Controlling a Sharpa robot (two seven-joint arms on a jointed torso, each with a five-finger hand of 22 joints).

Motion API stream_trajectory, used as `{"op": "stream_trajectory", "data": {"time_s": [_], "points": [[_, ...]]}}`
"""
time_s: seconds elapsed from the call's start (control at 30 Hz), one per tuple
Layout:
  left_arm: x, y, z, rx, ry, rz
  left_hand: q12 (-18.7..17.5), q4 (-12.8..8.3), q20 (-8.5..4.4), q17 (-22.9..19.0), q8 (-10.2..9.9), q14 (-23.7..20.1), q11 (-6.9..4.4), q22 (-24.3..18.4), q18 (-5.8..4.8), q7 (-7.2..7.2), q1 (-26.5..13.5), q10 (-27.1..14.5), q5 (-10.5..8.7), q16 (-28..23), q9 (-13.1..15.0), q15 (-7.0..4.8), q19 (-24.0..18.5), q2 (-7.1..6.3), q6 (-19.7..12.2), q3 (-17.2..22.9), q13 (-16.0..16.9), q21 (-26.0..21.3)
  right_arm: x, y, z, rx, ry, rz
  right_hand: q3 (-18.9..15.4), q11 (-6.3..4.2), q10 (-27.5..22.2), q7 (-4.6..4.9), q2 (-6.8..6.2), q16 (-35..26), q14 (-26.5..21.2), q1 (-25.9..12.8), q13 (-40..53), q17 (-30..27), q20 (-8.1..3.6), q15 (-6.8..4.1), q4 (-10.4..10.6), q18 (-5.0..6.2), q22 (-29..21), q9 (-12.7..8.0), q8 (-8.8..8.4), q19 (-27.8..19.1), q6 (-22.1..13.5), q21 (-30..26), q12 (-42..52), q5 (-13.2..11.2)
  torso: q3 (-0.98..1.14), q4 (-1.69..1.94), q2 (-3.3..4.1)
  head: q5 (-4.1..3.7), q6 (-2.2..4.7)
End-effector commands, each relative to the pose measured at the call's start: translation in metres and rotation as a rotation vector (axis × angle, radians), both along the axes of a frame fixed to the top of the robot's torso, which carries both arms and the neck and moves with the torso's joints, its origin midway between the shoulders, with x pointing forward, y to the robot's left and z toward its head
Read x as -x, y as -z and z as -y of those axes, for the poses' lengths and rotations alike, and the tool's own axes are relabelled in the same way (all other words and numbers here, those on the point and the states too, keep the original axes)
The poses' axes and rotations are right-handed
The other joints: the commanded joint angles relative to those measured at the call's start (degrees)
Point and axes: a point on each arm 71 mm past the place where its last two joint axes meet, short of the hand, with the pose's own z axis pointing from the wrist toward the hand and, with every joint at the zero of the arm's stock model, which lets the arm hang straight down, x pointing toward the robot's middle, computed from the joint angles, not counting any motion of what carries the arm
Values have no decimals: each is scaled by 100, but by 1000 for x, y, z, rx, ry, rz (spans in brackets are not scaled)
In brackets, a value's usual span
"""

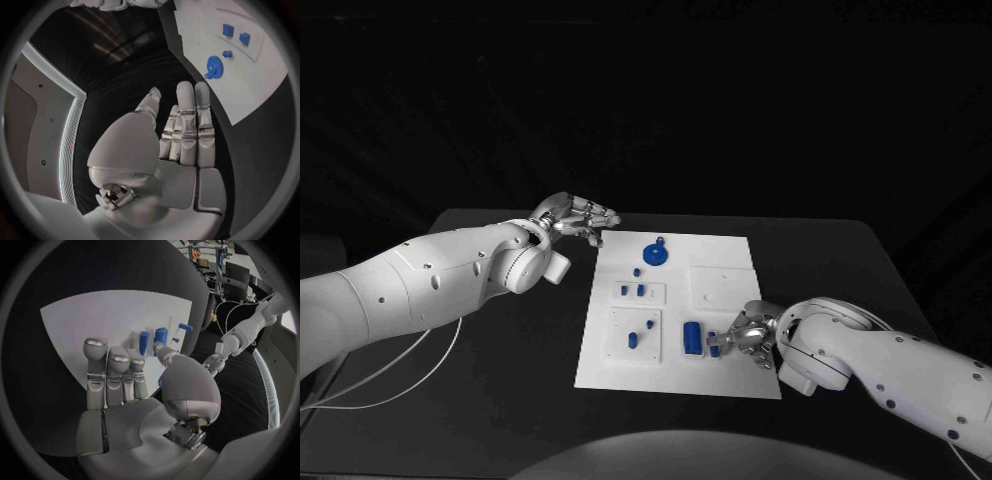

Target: Assemble the parts on the task board

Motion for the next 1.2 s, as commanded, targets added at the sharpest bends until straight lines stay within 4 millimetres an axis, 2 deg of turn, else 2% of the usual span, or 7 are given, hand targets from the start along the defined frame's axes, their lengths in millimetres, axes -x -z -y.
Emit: {"op": "stream_trajectory", "data": {"time_s": [0.03, 0.23, 0.47, 0.5, 0.83, 1.0, 1.2], "points": [[0, -1, 2, 5, 12, 1, -16, 15, -8, -4, -20, 4, -9, -8, -74, -7, -54, -38, -31, 18, 5, -1, 2, -16, -45, -6, 9, -7, 1, 0, 0, -2, -25, -5, 9, 1, 31, -14, 3, -40, 6, 189, 135, 6, -27, -34, -165, 51, -6, 18, 3, 281, 56, -8, -24, -34, -2, 3, -1, -2, 1], [0, 0, 1, 3, 11, -1, -19, 16, -8, -5, -21, 6, -7, -12, -75, -7, -47, -47, -29, 18, 5, 0, 1, -21, -46, -3, 8, -8, 3, -1, 1, -2, -52, -12, -295, 4, 31, -16, 40, -38, 10, 350, 137, 13, -23, -30, -409, 44, -9, 33, -6, 278, 85, -3, -29, -31, -5, 0, -1, -1, -3], [1, 0, 1, 2, 10, -2, -19, 16, -8, -5, -21, 6, -7, -12, -75, -7, -47, -47, -29, 18, 5, 0, 1, -21, -46, -3, 8, -8, 6, -4, 1, -17, -65, -19, -465, 20, 20, 9, -153, -58, 5, 145, 135, 8, -21, -25, -58, 54, -21, 13, -3, 278, 61, -24, -45, -34, -4, 0, -4, -3, 2], [1, 0, 1, 1, 11, -3, -19, 16, -8, -5, -21, 6, -7, -12, -75, -7, -47, -47, -29, 18, 5, 0, 1, -21, -46, -3, 8, -8, 6, -4, 2, -18, -67, -21, -512, 23, 17, 18, -182, -69, 9, 263, 140, 18, -17, -23, 111, 50, -29, 9, -1, 280, 61, -30, -54, -34, -5, 0, -5, -4, 4], [1, 0, 0, -1, 8, -7, -19, 16, -8, -5, -21, 6, -7, -12, -75, -7, -47, -47, -29, 18, 5, 0, 1, -21, -46, -3, 8, -8, 7, -3, 5, -14, -75, -30, -516, 17, 24, 6, -149, -70, 11, 355, 143, 28, -21, -24, 47, 52, -29, 16, -1, 277, 74, -26, -58, -34, -4, 6, 1, -2, -1], [1, 0, 0, -2, 8, -8, -19, 16, -8, -5, -21, 6, -7, -12, -75, -7, -47, -47, -29, 18, 5, 0, 1, -21, -46, -3, 8, -8, 7, -2, 7, -4, -79, -33, -404, 3, 28, -20, 52, -68, 16, 693, 147, 23, -9, -21, -338, 50, -23, 22, -8, 276, 89, -14, -37, -9, -5, 0, 0, 1, -2], [1, 0, 0, -2, 9, -9, -16, 17, -9, -4, -19, 7, -7, -13, -73, -9, -36, -50, -24, 21, 6, 0, 4, -22, -39, 4, 9, -4, 6, -2, 6, -2, -76, -30, -285, -7, 23, -45, 246, -58, 15, 566, 130, 0, -9, -25, -765, 48, -16, -13, -7, 275, 110, -12, -13, 12, -4, 6, 0, 3, 0]]}}
